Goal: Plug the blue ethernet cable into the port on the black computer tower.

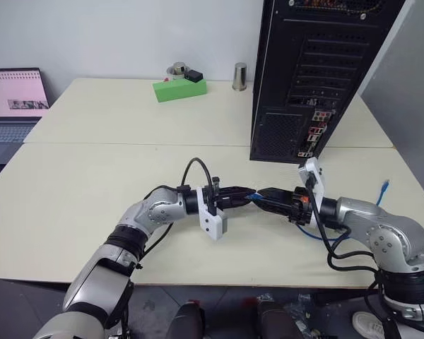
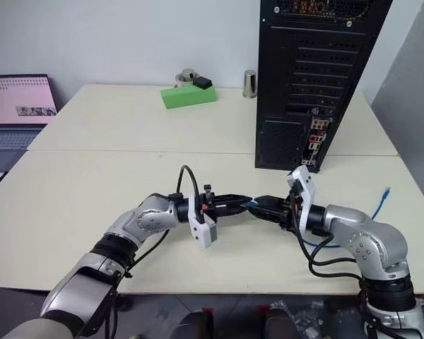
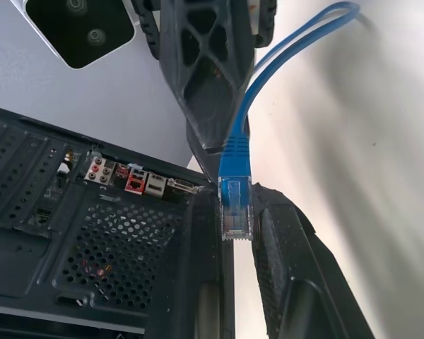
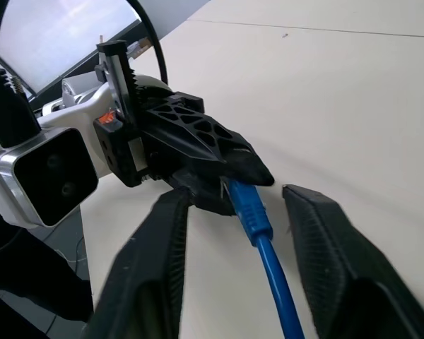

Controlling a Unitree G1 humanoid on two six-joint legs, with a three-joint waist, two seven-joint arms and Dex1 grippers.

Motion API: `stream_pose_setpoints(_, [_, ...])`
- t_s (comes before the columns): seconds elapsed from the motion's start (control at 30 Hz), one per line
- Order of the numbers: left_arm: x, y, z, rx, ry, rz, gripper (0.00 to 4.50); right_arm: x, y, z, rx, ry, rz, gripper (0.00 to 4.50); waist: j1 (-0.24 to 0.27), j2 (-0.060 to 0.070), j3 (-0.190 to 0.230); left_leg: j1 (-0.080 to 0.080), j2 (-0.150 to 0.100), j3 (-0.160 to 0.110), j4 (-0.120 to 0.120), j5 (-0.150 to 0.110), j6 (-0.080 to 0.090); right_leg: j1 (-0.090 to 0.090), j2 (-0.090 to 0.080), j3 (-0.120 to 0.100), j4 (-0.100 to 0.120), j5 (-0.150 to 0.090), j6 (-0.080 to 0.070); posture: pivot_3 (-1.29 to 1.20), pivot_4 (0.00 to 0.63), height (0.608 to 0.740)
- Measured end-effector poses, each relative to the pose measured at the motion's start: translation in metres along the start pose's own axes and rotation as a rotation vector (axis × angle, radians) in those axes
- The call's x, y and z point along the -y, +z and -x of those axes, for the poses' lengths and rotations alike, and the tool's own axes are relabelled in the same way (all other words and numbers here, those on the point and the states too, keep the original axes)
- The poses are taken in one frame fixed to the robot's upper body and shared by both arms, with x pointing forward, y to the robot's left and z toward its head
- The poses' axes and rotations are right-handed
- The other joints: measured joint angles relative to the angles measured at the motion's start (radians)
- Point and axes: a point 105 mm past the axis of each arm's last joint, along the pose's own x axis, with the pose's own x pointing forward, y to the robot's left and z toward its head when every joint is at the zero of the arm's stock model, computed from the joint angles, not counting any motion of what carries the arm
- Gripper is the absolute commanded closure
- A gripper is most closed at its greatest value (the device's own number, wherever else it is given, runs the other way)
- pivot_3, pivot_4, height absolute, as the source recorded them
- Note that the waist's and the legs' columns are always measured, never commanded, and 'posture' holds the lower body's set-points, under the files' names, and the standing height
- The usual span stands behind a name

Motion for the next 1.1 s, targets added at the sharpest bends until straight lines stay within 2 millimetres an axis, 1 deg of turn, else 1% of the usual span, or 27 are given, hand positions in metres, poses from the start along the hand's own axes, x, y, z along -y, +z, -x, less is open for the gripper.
stream_pose_setpoints(0.2, [-0.002,0.001,0.000,0.005,0.016,-0.007,4.23,0.001,0.000,0.001,-0.002,0.000,-0.003,4.45,0.000,0.000,0.000,0.000,0.000,0.000,0.000,0.000,0.000,0.000,0.000,0.000,0.000,0.000,0.000,0.00,0.150,0.740])
stream_pose_setpoints(0.5, [-0.002,0.001,0.001,0.003,0.028,-0.019,4.23,0.002,0.001,0.001,-0.004,0.012,-0.022,4.50,0.000,0.000,0.000,0.000,0.000,0.000,0.000,0.000,0.000,0.000,0.000,0.000,0.000,0.000,0.000,0.00,0.150,0.740])
stream_pose_setpoints(0.57, [-0.001,0.001,0.001,0.003,0.025,-0.019,3.53,0.002,0.001,0.001,-0.007,0.014,-0.027,4.50,0.000,0.000,0.000,0.000,0.000,0.000,0.000,0.000,0.000,0.000,0.000,0.000,0.000,0.000,0.000,0.00,0.150,0.740])
stream_pose_setpoints(0.63, [-0.001,0.000,0.001,0.000,0.023,-0.014,3.35,0.002,0.000,0.001,-0.011,0.018,-0.033,4.50,0.000,0.000,0.000,0.000,0.000,0.000,0.000,0.000,0.000,0.000,0.000,0.000,0.000,0.000,0.000,0.00,0.150,0.740])
stream_pose_setpoints(0.67, [0.000,-0.001,0.000,-0.005,0.018,0.008,2.95,0.003,-0.001,0.003,-0.021,0.015,-0.034,4.50,0.000,0.000,0.000,0.000,0.000,0.000,0.000,0.000,0.000,0.000,0.000,0.000,0.000,0.000,0.000,0.00,0.150,0.740])
stream_pose_setpoints(0.7, [0.001,-0.003,0.001,-0.019,0.018,0.032,2.95,0.003,-0.001,0.004,-0.025,0.013,-0.033,4.50,-0.001,0.000,0.000,0.000,0.000,0.000,0.000,0.000,0.000,0.000,0.000,0.000,0.000,0.000,0.000,0.00,0.150,0.740])
stream_pose_setpoints(0.73, [0.002,-0.008,0.003,-0.046,0.022,0.077,2.68,0.004,-0.001,0.005,-0.031,0.006,-0.028,4.50,-0.001,0.000,0.000,0.000,0.000,0.000,0.000,0.000,0.000,0.000,0.000,0.000,0.000,0.000,0.000,0.00,0.150,0.740])
stream_pose_setpoints(0.8, [0.009,-0.017,0.008,-0.103,0.014,0.164,2.31,0.007,-0.001,0.008,-0.043,-0.014,-0.012,4.50,-0.001,0.000,0.000,0.000,0.000,0.000,0.000,0.000,0.000,0.000,0.000,0.000,0.000,0.000,0.000,0.00,0.150,0.740])
stream_pose_setpoints(0.87, [0.022,-0.030,0.014,-0.195,-0.002,0.307,1.90,0.012,0.001,0.012,-0.044,-0.049,0.017,4.50,-0.002,0.000,0.000,0.000,0.000,0.000,0.000,0.000,0.000,0.000,0.000,0.000,0.000,0.000,0.000,0.00,0.150,0.740])
stream_pose_setpoints(0.93, [0.032,-0.039,0.018,-0.269,0.011,0.475,1.87,0.017,0.002,0.016,-0.028,-0.098,0.040,4.50,-0.001,0.000,0.000,0.000,0.000,0.000,0.000,0.000,0.000,0.000,0.000,0.000,0.000,0.000,0.000,0.00,0.150,0.740])
stream_pose_setpoints(1.0, [0.034,-0.043,0.018,-0.303,0.043,0.612,1.87,0.024,0.006,0.022,-0.006,-0.169,0.066,4.50,-0.001,0.000,0.000,-0.001,0.000,0.000,0.000,0.000,0.000,0.000,0.000,0.000,0.000,0.000,0.000,0.00,0.150,0.740])
stream_pose_setpoints(1.1, [0.018,-0.045,0.012,-0.320,0.136,0.777,1.87,0.036,0.015,0.030,0.049,-0.300,0.110,4.50,-0.001,0.000,0.000,-0.001,0.000,-0.001,0.000,0.000,0.000,0.000,0.000,0.000,0.000,0.000,0.000,0.00,0.150,0.740])
